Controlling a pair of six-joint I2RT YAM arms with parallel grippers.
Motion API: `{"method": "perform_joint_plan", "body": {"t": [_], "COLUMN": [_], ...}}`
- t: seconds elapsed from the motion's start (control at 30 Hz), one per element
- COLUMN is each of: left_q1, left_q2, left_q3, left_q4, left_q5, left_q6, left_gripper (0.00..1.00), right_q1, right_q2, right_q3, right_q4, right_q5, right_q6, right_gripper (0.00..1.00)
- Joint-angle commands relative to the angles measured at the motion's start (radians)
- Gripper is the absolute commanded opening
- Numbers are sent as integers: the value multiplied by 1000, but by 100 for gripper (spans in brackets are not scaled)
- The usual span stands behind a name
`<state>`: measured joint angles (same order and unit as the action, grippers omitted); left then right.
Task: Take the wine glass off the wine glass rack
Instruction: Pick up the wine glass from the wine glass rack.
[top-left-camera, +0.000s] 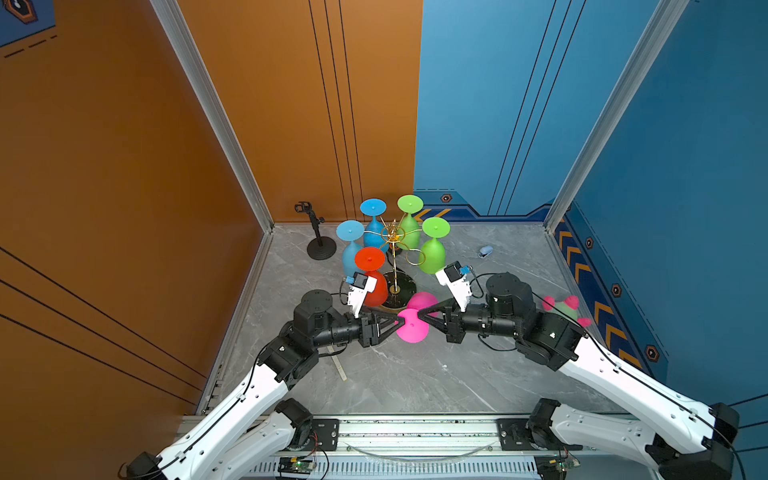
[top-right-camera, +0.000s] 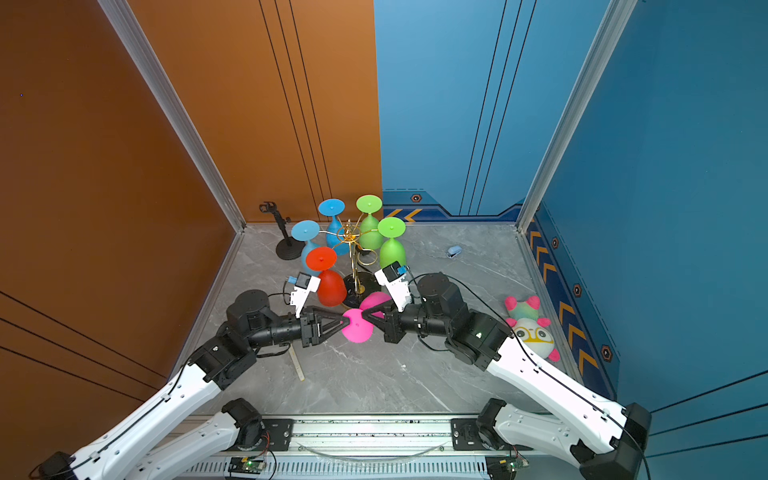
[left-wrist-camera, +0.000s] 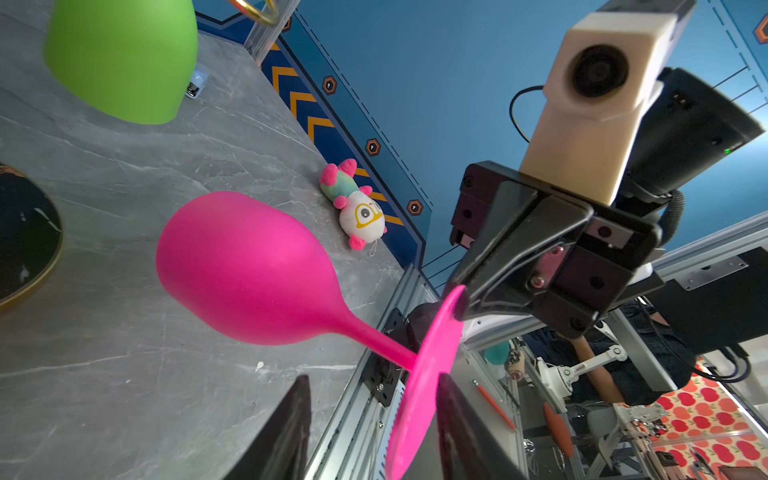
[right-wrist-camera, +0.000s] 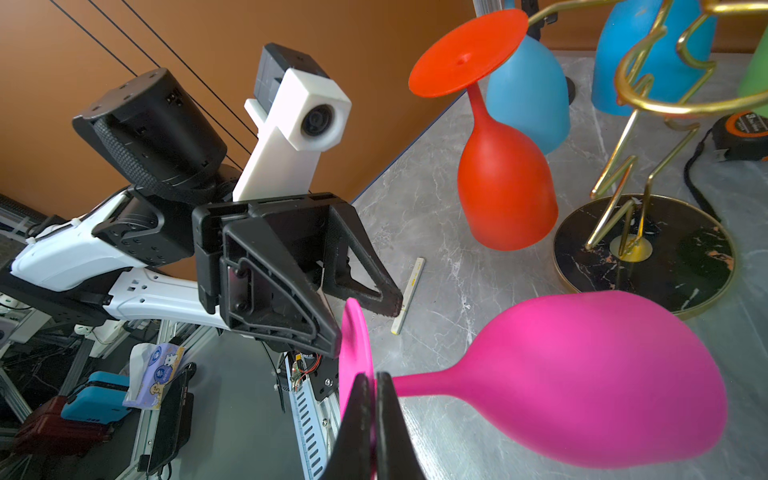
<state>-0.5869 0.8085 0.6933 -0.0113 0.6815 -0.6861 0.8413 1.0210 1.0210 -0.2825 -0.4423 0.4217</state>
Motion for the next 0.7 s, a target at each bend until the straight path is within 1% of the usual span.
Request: {"method": "perform_joint_plan", "body": {"t": [0.0, 0.27, 0.47, 0.67], "left_q1": [-13, -19, -31, -43], "left_q2": [3, 18, 41, 58], "left_q3": [-8, -7, -5, 0], "left_q4": [81, 132, 139, 159], "left_q5": [59, 109, 131, 139], "left_q6": [-25, -52, -53, -54], "left_gripper": [43, 33, 29, 18], "right_q1": [-17, -66, -77, -82], "right_q2": [-29, -62, -62, -59], "right_q3": [-23, -68, -71, -76], "right_q4": [52, 130, 146, 151], "right_q5": [-13, -41, -53, -58], "right_q6": [-7, 41, 54, 54], "right_gripper": [0, 0, 0, 0]}}
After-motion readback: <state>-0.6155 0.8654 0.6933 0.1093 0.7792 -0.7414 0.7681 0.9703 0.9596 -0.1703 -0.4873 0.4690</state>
